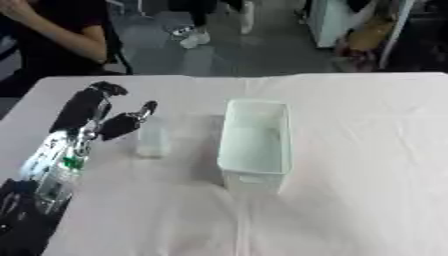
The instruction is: Pick up objects on the table and place them in the box.
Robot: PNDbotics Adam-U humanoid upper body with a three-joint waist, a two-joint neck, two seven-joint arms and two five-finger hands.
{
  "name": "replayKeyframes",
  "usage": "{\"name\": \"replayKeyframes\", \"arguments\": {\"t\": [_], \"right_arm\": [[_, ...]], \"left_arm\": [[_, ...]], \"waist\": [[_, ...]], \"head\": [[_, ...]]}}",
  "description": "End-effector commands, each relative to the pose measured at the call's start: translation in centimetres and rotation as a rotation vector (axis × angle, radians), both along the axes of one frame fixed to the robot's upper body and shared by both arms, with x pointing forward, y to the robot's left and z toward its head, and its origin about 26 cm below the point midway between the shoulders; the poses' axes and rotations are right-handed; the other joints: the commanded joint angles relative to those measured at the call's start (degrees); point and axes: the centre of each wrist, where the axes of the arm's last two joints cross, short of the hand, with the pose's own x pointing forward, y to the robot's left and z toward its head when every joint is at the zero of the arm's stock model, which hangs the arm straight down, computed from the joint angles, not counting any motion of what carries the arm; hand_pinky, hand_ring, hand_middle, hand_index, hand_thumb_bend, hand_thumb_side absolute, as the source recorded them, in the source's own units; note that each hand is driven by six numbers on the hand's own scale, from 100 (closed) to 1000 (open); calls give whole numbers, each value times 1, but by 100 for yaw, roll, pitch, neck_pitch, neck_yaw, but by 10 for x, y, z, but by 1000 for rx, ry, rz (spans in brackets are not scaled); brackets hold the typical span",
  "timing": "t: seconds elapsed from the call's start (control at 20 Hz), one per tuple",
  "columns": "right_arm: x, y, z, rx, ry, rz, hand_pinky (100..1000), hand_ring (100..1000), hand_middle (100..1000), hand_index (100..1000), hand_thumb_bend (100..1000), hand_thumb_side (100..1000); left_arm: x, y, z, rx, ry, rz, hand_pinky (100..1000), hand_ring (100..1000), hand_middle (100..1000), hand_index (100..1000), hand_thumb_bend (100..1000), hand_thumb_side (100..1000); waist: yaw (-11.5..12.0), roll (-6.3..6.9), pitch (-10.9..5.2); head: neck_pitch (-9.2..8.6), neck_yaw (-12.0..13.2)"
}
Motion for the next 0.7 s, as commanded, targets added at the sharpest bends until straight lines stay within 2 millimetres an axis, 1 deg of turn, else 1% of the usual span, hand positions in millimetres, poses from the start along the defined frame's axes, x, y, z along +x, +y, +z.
{"name": "replayKeyframes", "arguments": {"t": [0.05,0.45,0.55,0.7], "right_arm": [[-2,0,11,-28,-33,6,901,919,929,939,100,639],[-1,1,12,-27,-33,11,901,919,929,939,100,639],[-1,1,12,-26,-33,11,901,919,929,939,100,639],[-1,1,12,-25,-33,9,901,919,929,939,100,640]], "left_arm": [[6,-3,14,36,-38,-32,804,782,761,823,705,860],[11,-11,20,80,-17,-81,807,784,760,822,707,863],[11,-10,18,85,-3,-74,806,783,760,822,701,866],[10,-4,13,85,15,-31,805,783,759,821,699,865]], "waist": [[-8,-14,-29],[-30,-7,-33],[-34,-7,-32],[-25,-5,-30]], "head": [[-67,30],[-70,62],[-78,71],[-75,84]]}}
